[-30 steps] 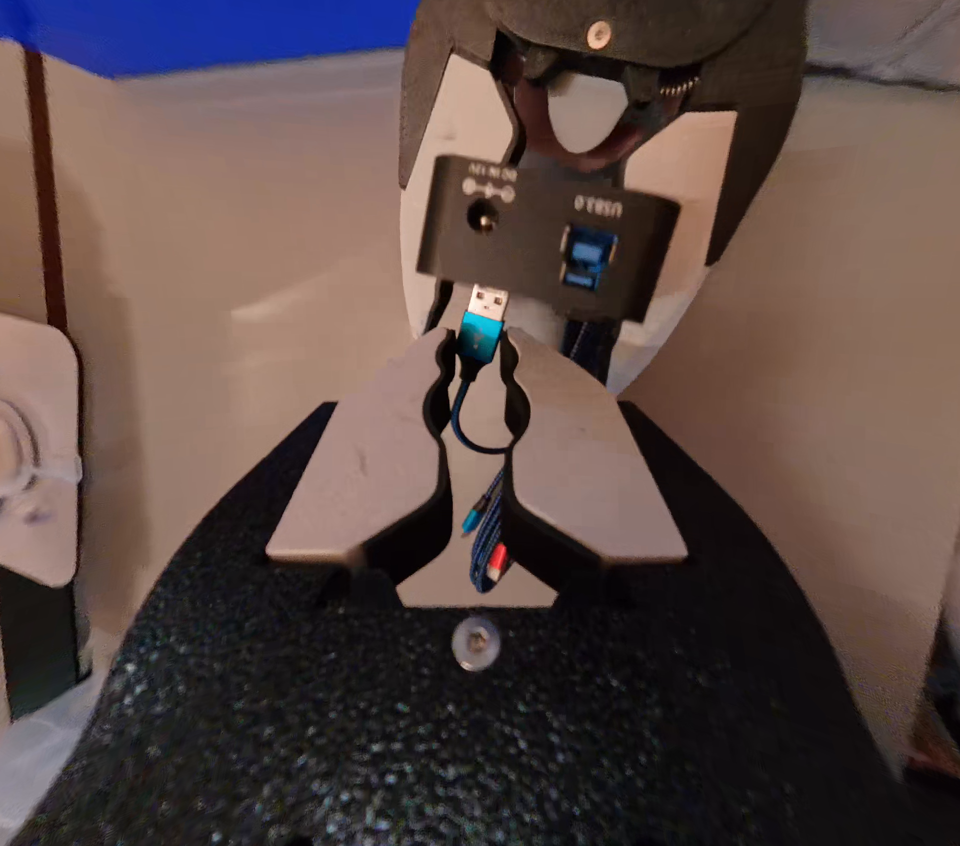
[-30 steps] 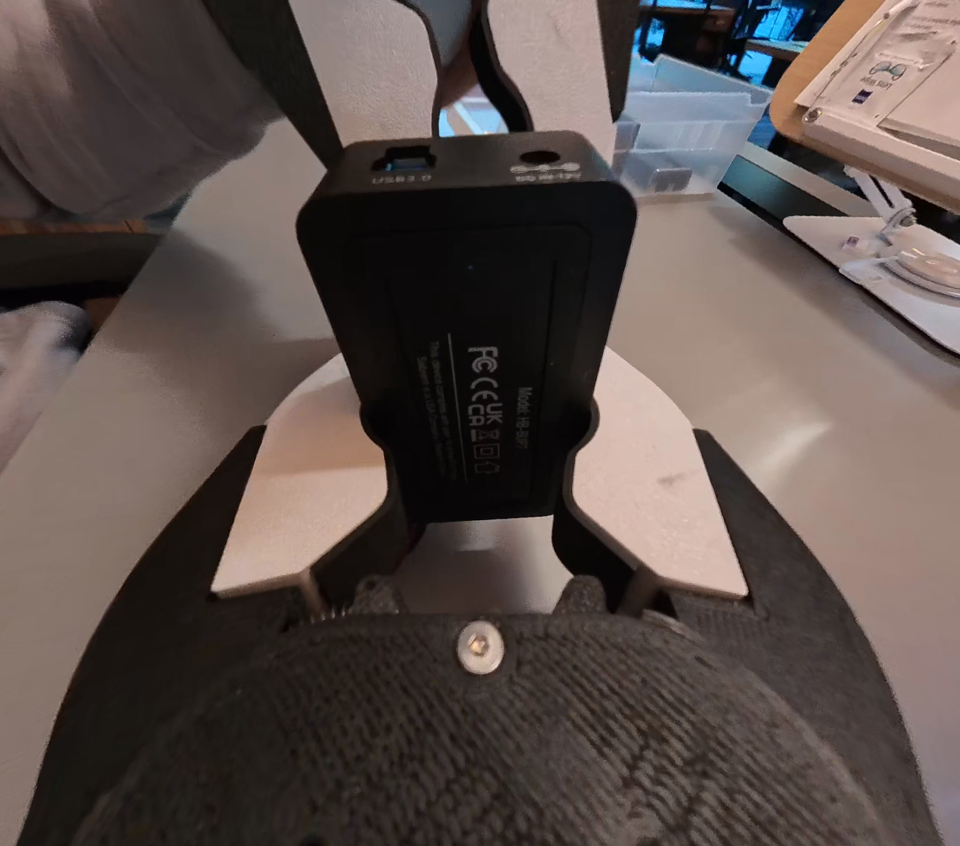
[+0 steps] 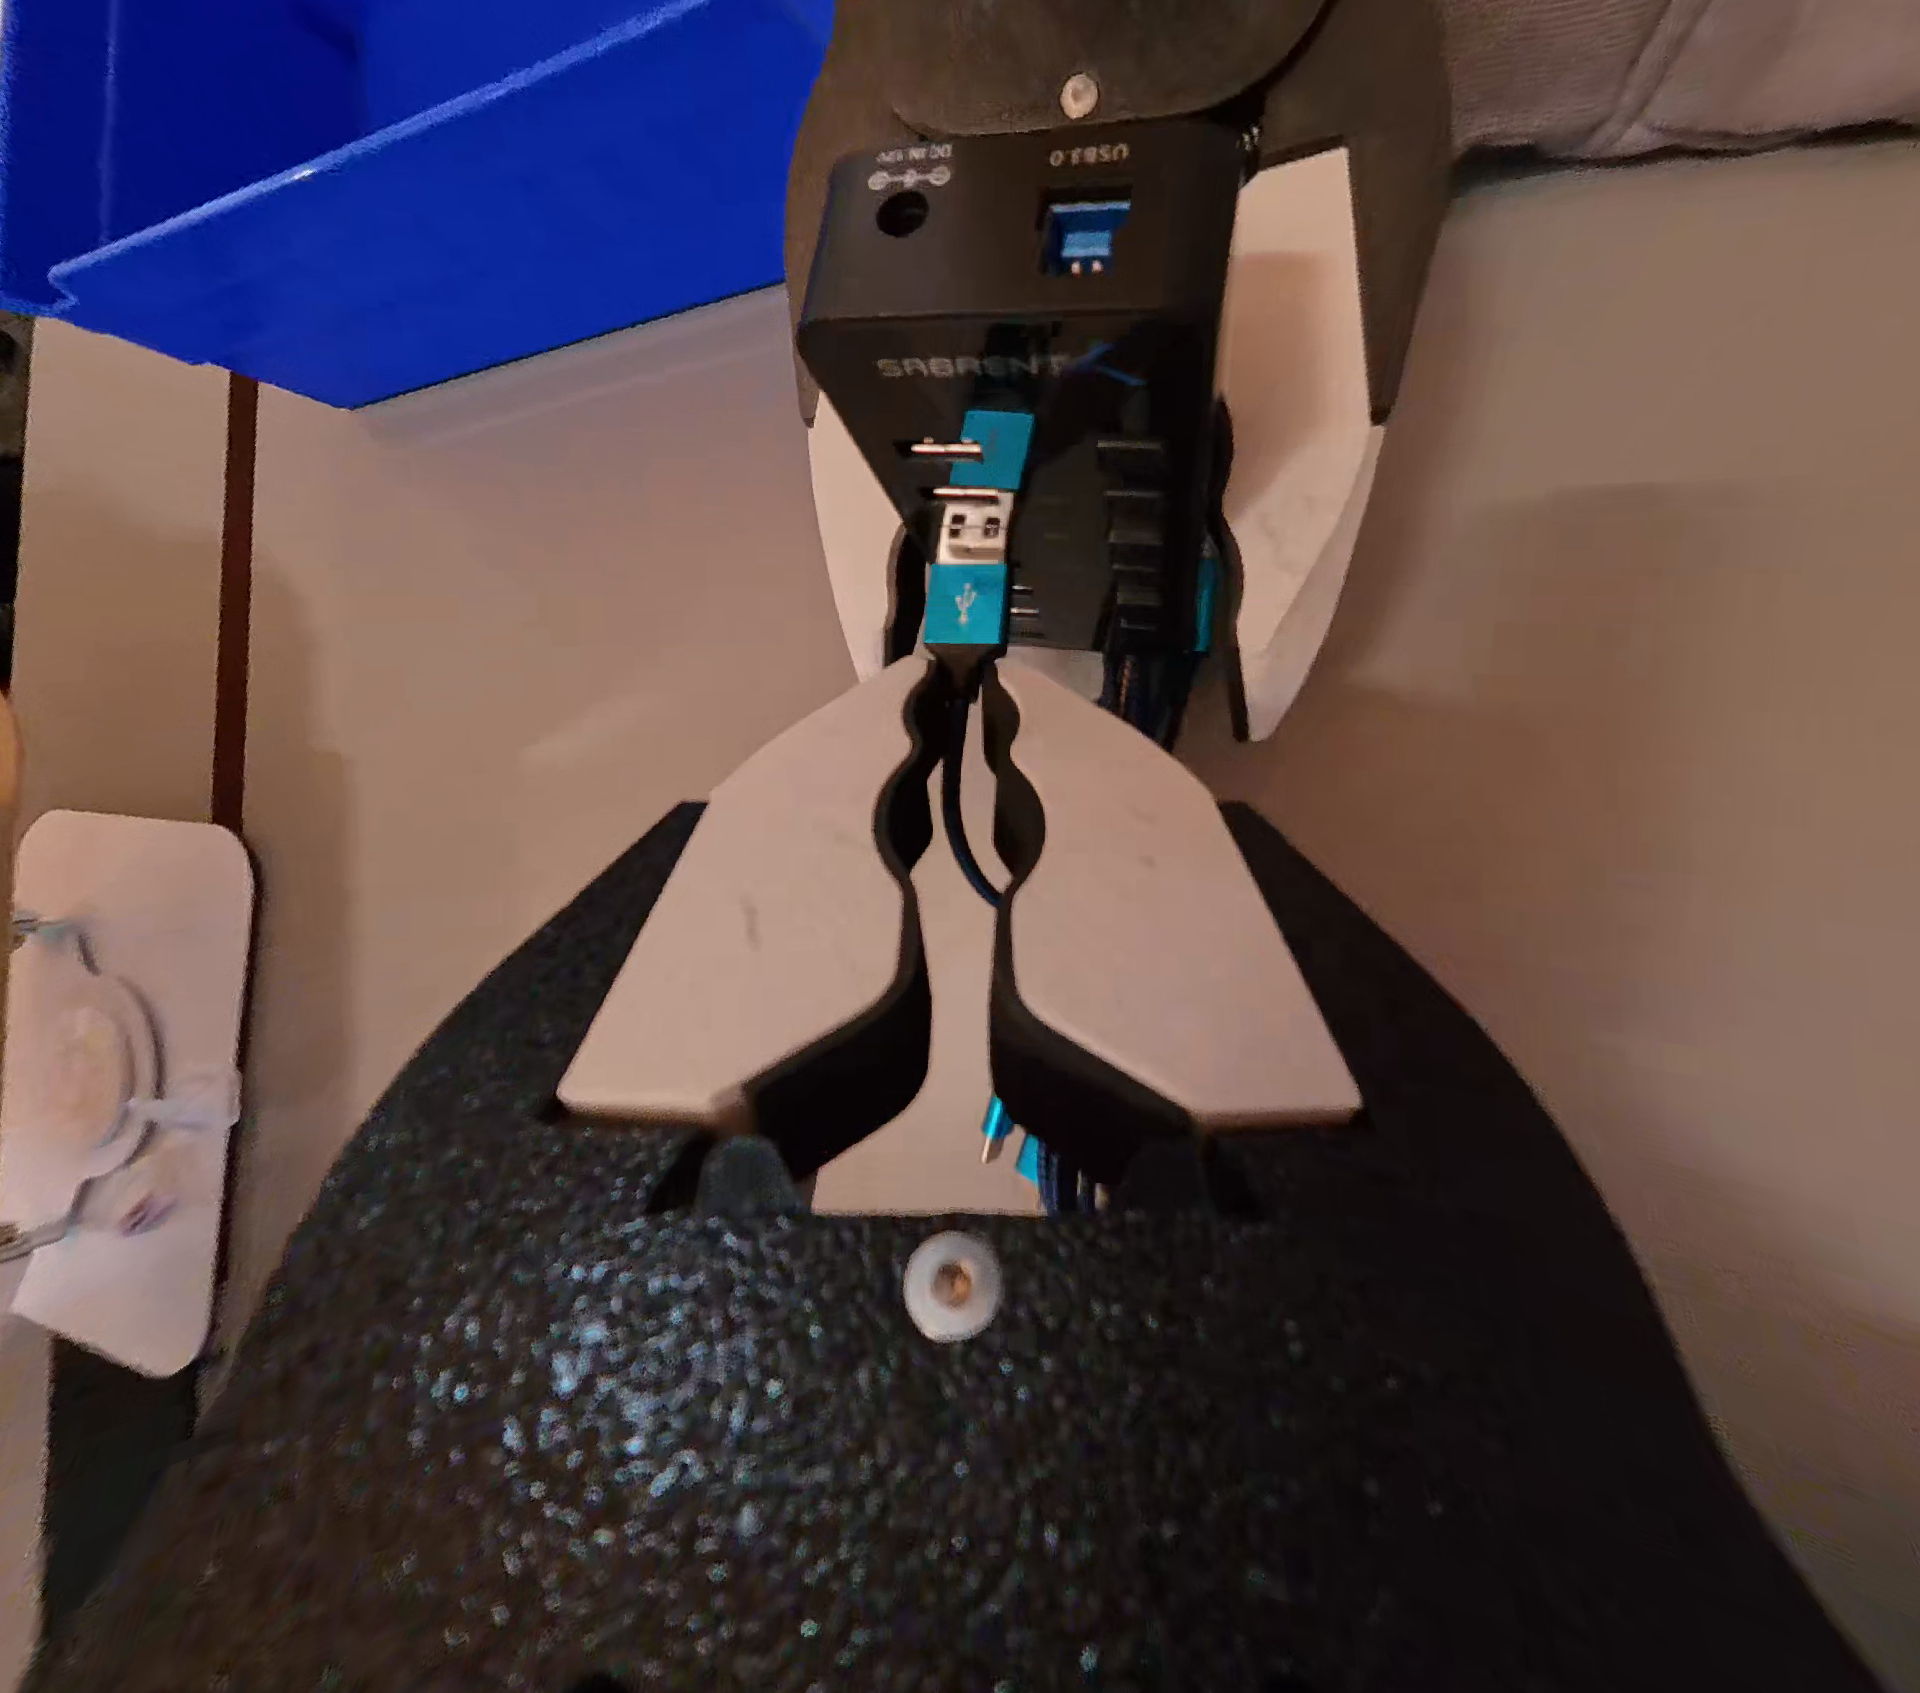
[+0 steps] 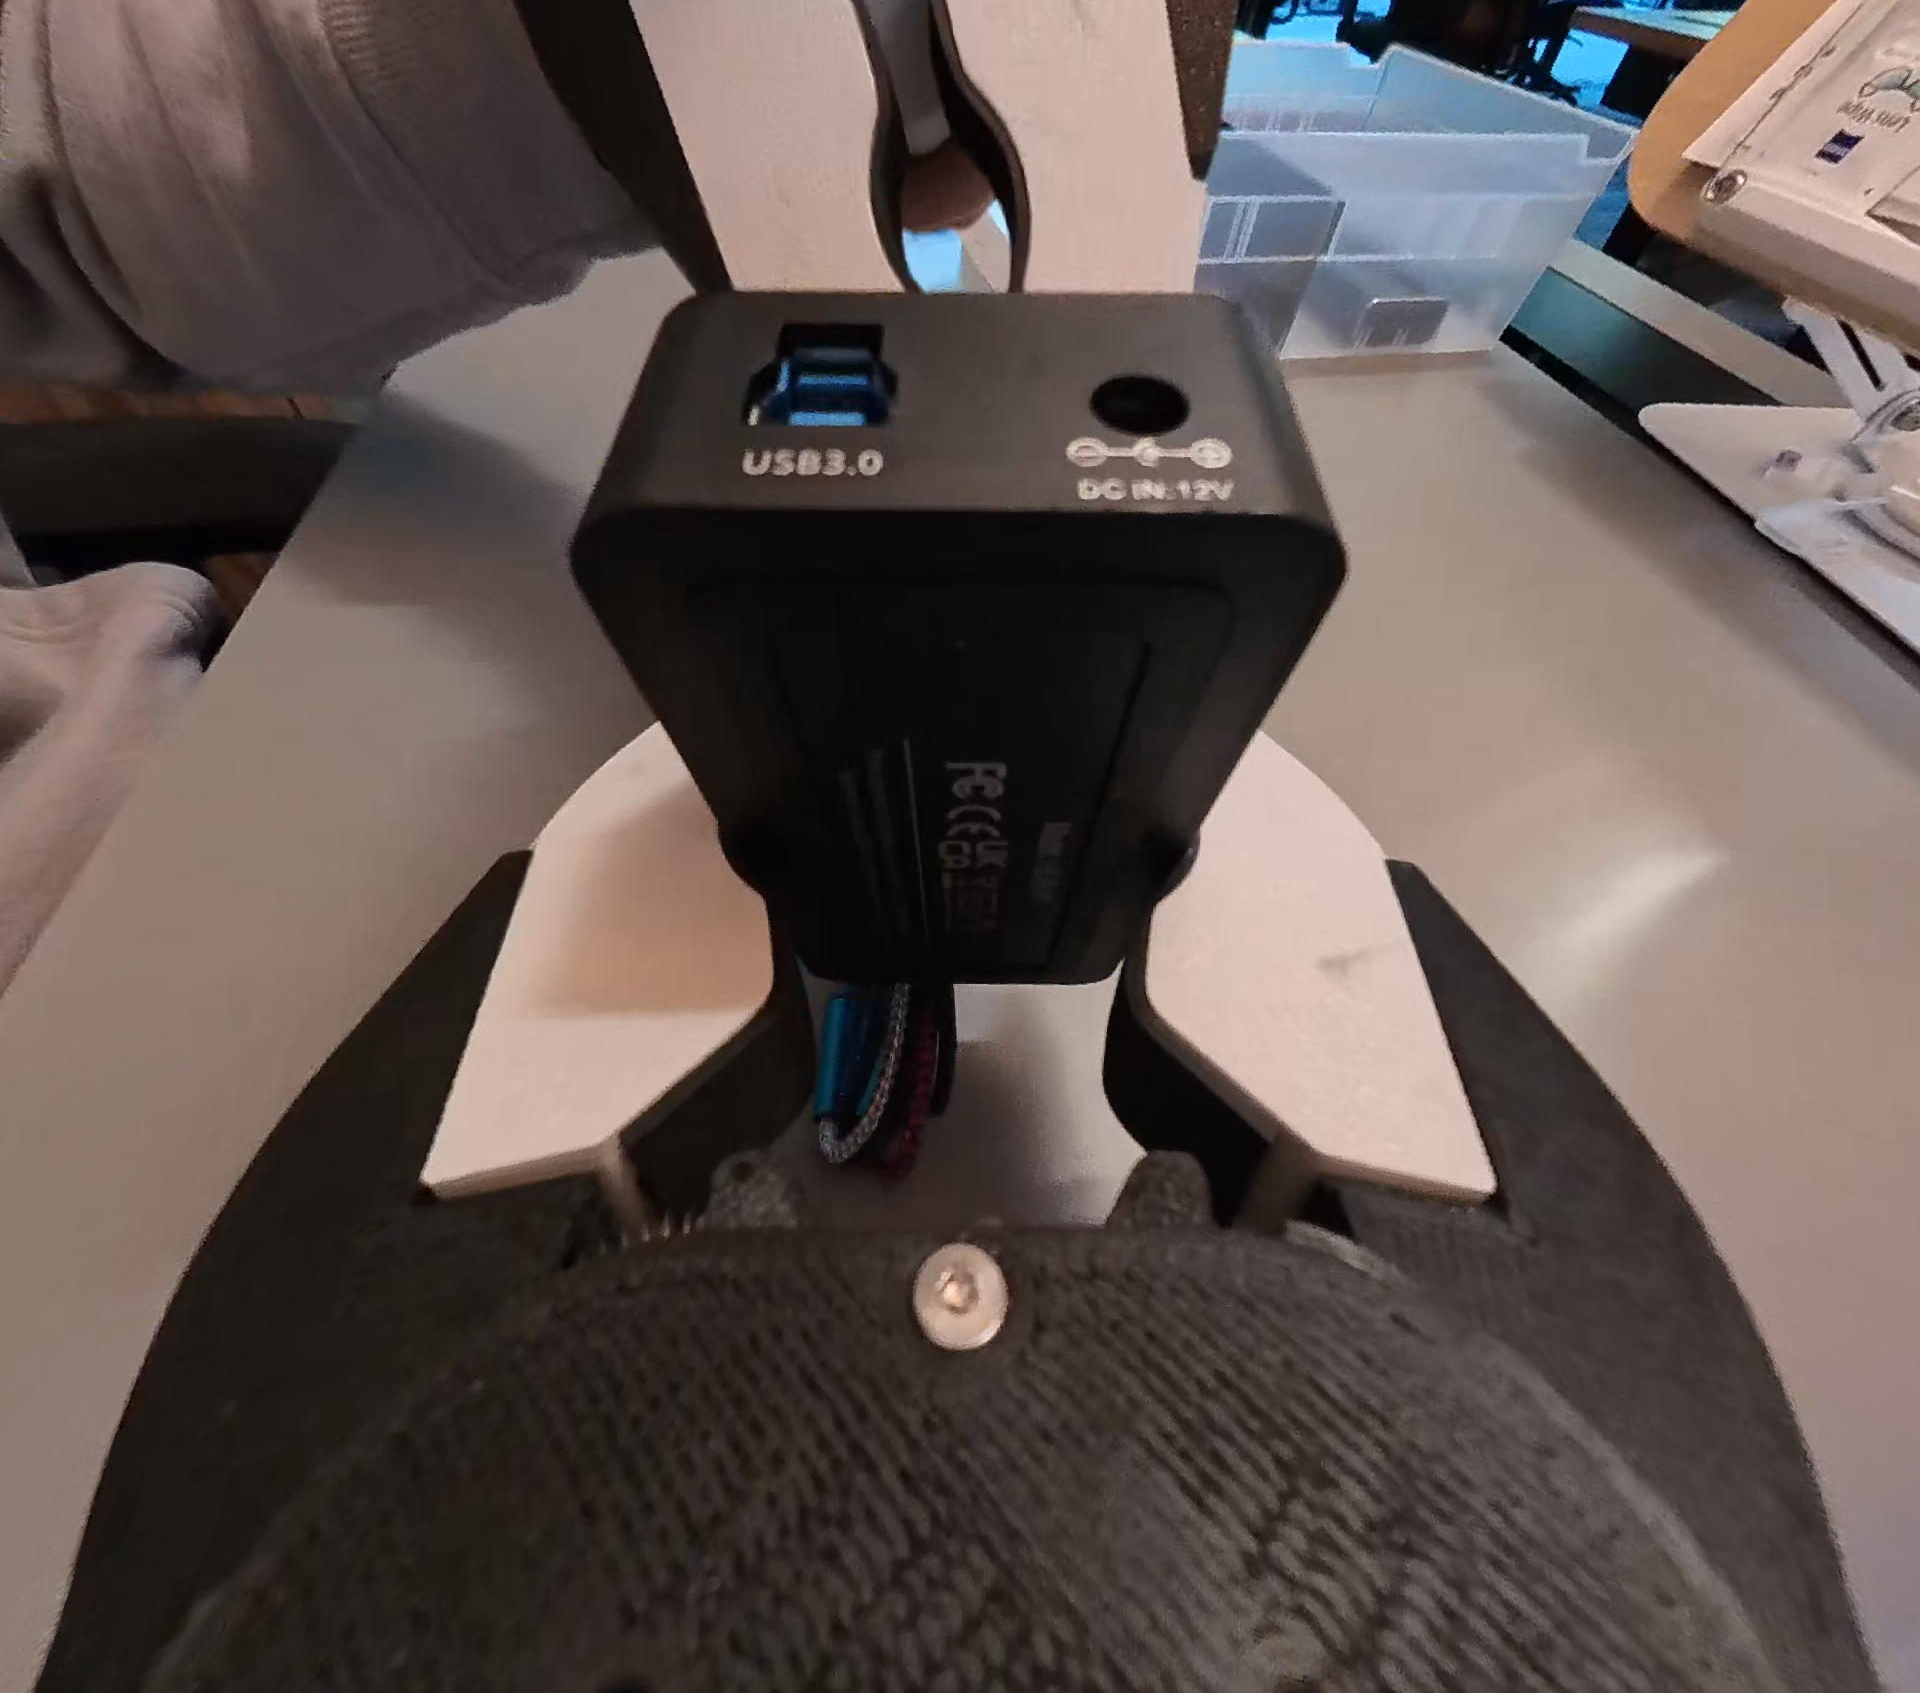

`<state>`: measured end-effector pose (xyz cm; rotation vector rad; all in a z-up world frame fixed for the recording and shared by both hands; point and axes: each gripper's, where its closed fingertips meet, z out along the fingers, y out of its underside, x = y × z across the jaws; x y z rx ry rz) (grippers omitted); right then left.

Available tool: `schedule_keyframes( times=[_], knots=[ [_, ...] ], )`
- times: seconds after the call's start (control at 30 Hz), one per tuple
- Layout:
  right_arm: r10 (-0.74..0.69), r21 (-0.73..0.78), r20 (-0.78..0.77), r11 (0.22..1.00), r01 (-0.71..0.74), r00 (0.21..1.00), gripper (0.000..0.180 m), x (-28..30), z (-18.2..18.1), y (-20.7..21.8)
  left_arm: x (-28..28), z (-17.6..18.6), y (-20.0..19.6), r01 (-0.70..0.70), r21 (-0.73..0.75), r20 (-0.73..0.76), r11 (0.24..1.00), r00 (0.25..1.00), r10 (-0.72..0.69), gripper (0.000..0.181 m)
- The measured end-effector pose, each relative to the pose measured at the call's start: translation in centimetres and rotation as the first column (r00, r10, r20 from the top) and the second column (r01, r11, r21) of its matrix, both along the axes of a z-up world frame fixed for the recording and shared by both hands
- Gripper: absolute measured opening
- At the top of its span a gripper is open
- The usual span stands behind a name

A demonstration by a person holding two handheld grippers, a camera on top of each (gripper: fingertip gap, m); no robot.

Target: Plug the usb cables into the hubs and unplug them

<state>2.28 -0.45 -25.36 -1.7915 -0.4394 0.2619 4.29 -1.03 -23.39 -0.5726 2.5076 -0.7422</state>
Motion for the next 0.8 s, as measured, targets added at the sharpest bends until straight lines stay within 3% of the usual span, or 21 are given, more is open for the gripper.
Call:
schedule_keyframes(
  times=[0.17,0.37,0.5,0.57,0.67,0.7,0.8],
  knots=[
    [0.006,-0.046,0.041,0.999,-0.004,0.999,0.071,-0.3,-1.0,0.2,-0.1,-1.0,0.1,0.010,0.061,-0.038,0.998,0.999,-0.008,0.006],
    [-0.015,0.045,-0.018,0.999,0.016,1.000,0.071,0.2,0.9,0.2,0.4,0.1,-0.5,0.008,-0.126,0.018,0.992,1.000,-0.006,0.009],
    [-0.036,0.025,-0.012,0.999,0.037,0.999,0.071,0.5,0.4,0.5,-0.2,3.9,-1.0,0.005,-0.321,0.069,0.947,0.997,0.018,0.060],
    [-0.029,0.020,-0.021,0.999,0.029,0.999,0.071,0.2,0.3,0.7,-0.7,5.9,-2.9,0.065,-0.420,0.112,0.905,0.994,-0.019,0.067],
    [-0.004,0.028,-0.016,1.000,0.004,1.000,0.071,-0.7,0.4,1.0,-0.5,4.4,-4.0,0.068,-0.306,0.080,0.950,0.996,-0.045,0.070],
    [-0.001,0.026,-0.014,1.000,0.001,1.000,0.071,-0.8,0.4,1.0,-0.1,3.6,-3.8,0.046,-0.247,0.077,0.968,0.997,-0.028,0.061],
    [-0.013,0.069,-0.049,0.998,0.016,0.999,0.071,-0.5,1.0,0.8,0.2,3.7,-3.8,0.047,-0.265,0.093,0.963,0.995,-0.023,0.060]
  ],
)
